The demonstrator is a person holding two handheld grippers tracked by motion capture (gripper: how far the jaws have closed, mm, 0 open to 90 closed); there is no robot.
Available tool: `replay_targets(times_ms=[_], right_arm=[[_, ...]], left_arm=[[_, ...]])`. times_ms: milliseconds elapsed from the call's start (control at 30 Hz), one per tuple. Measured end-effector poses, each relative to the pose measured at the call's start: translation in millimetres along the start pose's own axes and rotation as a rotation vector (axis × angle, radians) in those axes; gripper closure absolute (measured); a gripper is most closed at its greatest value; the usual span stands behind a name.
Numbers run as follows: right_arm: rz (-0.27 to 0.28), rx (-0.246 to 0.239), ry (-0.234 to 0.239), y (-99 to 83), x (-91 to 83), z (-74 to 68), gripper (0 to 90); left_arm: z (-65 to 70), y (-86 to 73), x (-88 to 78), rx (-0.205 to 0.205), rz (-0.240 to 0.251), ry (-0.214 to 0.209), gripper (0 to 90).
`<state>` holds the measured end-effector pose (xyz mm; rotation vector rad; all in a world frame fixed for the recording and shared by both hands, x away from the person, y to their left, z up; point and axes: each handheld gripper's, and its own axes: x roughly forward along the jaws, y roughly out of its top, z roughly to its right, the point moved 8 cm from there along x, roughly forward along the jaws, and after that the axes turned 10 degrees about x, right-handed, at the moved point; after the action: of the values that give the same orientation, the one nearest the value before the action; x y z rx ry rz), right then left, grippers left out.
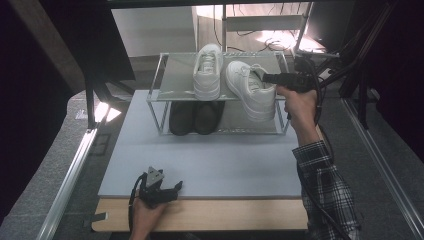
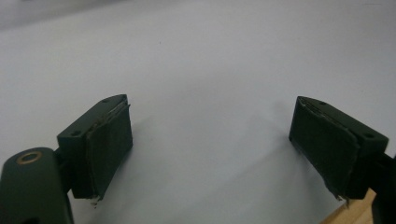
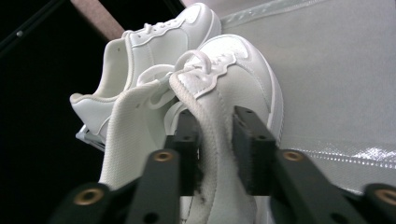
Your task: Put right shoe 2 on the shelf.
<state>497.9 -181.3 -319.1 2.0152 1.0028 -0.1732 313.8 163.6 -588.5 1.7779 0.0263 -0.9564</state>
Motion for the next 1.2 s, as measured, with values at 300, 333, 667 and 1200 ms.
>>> replay_targets(times_ms=[300,333,667,1200], right_arm=[[0.039,-0.022,0.009,6.2,-19.7,4.4,60.5],[0.042,-0.028,0.006,6.6,-23.4,5.3,60.2],[0.035,-0.14,-0.028,-11.6,-52.3,13.2,62.2],[-0.038,-0.18,0.099,-78.7,-68.1,22.4,89.5]], left_arm=[[0.0,0.0,0.0,0.001,0.0,0.0,12.9],[0.0,0.0,0.0,0.001,-0.001,0.0,12.9],[0.1,0.1,0.0,0.0,0.0,0.0,12.9],[0.1,0.1,0.1,-0.001,0.002,0.002,13.0]])
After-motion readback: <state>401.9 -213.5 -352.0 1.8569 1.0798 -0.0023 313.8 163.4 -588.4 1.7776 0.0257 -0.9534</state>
